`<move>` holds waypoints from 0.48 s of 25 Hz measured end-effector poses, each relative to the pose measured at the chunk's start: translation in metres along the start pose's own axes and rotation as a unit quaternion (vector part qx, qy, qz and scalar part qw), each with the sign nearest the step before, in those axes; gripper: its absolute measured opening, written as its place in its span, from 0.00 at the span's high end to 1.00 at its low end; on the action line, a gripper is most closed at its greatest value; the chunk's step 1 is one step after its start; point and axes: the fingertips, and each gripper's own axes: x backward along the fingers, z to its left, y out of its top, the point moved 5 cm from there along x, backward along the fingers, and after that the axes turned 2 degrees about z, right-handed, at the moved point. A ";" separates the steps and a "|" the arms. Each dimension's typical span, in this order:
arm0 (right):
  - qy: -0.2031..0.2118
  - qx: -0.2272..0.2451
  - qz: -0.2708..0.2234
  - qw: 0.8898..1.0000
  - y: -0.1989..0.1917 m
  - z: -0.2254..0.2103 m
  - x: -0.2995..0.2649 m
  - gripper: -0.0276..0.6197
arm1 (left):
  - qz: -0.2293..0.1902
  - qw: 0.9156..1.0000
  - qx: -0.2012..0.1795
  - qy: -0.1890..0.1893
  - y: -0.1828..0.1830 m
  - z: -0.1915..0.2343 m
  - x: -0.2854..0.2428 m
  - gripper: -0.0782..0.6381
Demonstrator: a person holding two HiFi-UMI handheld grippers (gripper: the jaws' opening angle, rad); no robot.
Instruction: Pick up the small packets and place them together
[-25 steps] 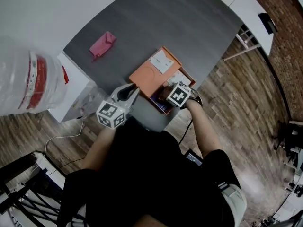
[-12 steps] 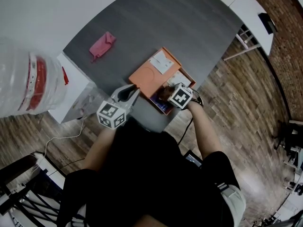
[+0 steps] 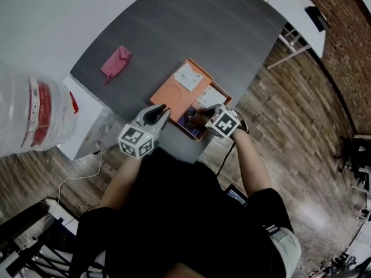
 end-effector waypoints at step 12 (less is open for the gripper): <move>-0.015 0.005 -0.055 0.998 0.010 0.010 0.046 0.95 | -0.001 1.000 -0.008 -0.017 0.004 -0.007 -0.014 0.79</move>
